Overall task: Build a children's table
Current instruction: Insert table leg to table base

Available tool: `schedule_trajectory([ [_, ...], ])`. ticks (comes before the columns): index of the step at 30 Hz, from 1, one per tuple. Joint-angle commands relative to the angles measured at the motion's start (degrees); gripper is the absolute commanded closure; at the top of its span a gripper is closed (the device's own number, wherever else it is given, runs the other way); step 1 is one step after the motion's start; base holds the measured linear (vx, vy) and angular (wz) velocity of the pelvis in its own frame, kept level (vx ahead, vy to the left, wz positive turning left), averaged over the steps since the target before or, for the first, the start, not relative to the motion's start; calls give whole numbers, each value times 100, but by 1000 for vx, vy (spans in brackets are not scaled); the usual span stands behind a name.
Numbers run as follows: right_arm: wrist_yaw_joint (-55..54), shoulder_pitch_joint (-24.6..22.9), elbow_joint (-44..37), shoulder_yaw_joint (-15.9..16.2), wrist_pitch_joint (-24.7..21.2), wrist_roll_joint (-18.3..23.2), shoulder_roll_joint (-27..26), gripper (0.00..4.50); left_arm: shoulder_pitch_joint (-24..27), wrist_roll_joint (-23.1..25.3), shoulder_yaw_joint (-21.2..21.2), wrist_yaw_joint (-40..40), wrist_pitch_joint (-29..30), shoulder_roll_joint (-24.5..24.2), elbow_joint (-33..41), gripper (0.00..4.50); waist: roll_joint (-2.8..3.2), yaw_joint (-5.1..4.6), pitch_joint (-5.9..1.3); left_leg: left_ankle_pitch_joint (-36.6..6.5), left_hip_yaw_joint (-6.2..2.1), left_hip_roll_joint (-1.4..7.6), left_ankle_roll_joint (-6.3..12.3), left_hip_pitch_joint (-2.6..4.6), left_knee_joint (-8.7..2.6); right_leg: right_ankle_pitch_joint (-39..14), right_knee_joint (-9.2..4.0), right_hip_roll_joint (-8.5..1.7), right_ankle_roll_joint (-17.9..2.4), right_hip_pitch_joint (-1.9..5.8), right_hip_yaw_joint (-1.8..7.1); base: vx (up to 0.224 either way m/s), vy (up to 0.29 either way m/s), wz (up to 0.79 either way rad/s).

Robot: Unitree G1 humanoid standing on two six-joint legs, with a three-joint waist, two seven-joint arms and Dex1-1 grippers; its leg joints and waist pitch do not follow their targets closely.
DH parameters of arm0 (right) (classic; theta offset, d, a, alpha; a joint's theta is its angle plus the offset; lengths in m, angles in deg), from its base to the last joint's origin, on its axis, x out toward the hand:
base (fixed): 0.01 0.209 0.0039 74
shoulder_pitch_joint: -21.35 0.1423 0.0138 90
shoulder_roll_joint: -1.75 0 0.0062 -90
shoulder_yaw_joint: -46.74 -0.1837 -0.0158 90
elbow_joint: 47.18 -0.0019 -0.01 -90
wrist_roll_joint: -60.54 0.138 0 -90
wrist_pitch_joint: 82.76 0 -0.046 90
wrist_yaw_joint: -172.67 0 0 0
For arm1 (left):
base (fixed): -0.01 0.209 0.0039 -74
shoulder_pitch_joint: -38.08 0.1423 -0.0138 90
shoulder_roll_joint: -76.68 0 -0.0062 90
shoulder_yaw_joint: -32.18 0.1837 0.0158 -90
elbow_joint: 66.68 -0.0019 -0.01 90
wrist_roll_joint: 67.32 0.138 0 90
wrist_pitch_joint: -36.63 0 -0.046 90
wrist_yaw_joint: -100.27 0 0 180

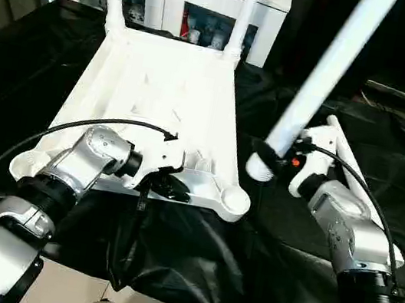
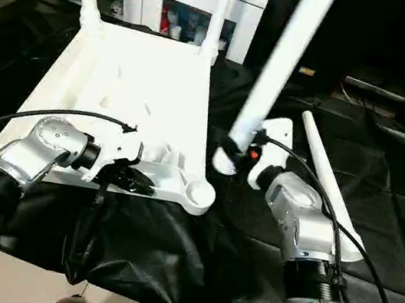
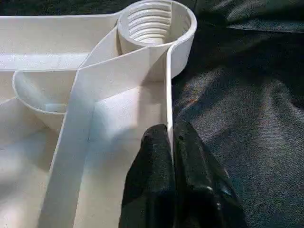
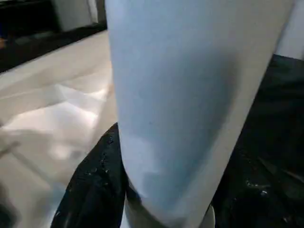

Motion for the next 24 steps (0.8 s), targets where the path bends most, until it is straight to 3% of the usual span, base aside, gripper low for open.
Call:
schedule_trajectory([
  [1, 316, -40, -383, 27, -364, 332, 94, 259, -49, 220, 46, -85, -22, -33, -89, 448, 97, -3, -428, -1397, -70, 235, -190, 111, -426, -1369, -466, -524, -971, 287, 312, 0, 0, 0],
  [7, 740, -140, -598, 255, -713, 406, 222, 259, 7, 358, 105, -99, -89, -74, -68, 450, 99, 12, -421, -1461, -75, 241, -220, 120, -430, -1571, -491, -538, -933, 262, 308, 0, 0, 0],
  [12, 875, -220, -571, 535, -904, 191, 358, 259, 38, 510, 196, -76, 14, -151, 134, 450, 100, 18, -423, -1419, -85, 243, -237, 102, -435, -1617, -490, -549, -885, 267, 308, 0, 0, 0],
  [19, 927, -221, -569, 638, -1108, 185, 407, 259, 99, 698, 259, -229, 233, -172, 327, 450, 65, 16, -411, -1511, -87, 244, -250, 115, -435, -1882, -517, -552, -822, 245, 308, 0, 0, 0],
  [21, 917, -226, -528, 643, -1096, 176, 383, 259, 122, 680, 241, -287, 274, -141, 377, 450, 16, 6, -408, -1545, -89, 255, -260, 116, -442, -1907, -516, -548, -817, 237, 303, 0, 0, 0],
  [24, 992, -235, -570, 701, -1168, 200, 388, 259, 170, 680, 272, -240, 442, -137, 519, 450, 30, 11, -396, -1584, -94, 251, -247, 120, -448, -2055, -536, -551, -780, 225, 299, 0, 0, 0],
])
